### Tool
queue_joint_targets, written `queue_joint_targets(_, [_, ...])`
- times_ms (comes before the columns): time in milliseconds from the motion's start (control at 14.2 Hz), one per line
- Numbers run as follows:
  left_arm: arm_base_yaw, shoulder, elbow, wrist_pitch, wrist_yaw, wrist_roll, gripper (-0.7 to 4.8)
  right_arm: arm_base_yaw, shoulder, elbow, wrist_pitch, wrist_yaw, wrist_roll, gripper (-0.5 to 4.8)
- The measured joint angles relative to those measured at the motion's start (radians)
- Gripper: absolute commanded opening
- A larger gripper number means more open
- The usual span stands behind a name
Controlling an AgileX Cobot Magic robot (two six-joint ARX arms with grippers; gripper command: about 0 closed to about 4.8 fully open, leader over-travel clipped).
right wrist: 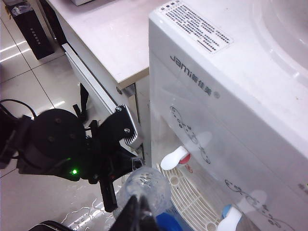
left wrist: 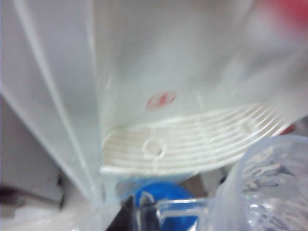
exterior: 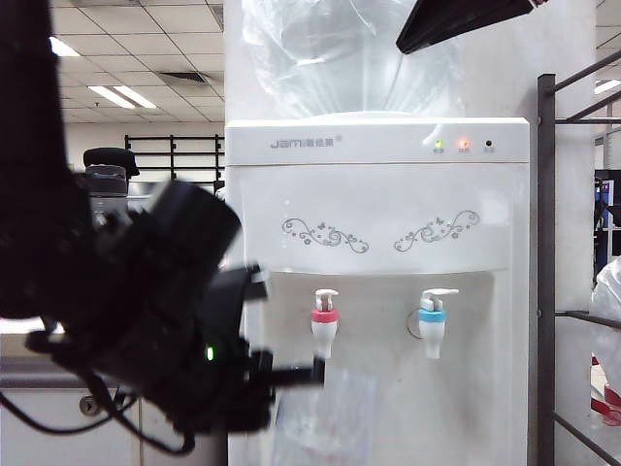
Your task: Pick up the plastic mug from the left desk, go to the hot water outlet of the water dispenser, press the vertical switch to get some water, then put the mug back on the desk.
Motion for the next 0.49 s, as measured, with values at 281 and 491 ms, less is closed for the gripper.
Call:
queue_joint_targets(281, [0.000,0.024,0.045,0.009,-0.043,0.000,-0.05,0.000,0.003,0.000,0.015,-0.002,0.000,-0.01])
queue_joint_targets(491, [0.002,0.028,0.065,0.005,-0.098,0.000,-0.05,0.000,0.016,0.000,0.020,-0.032,0.000,-0.01])
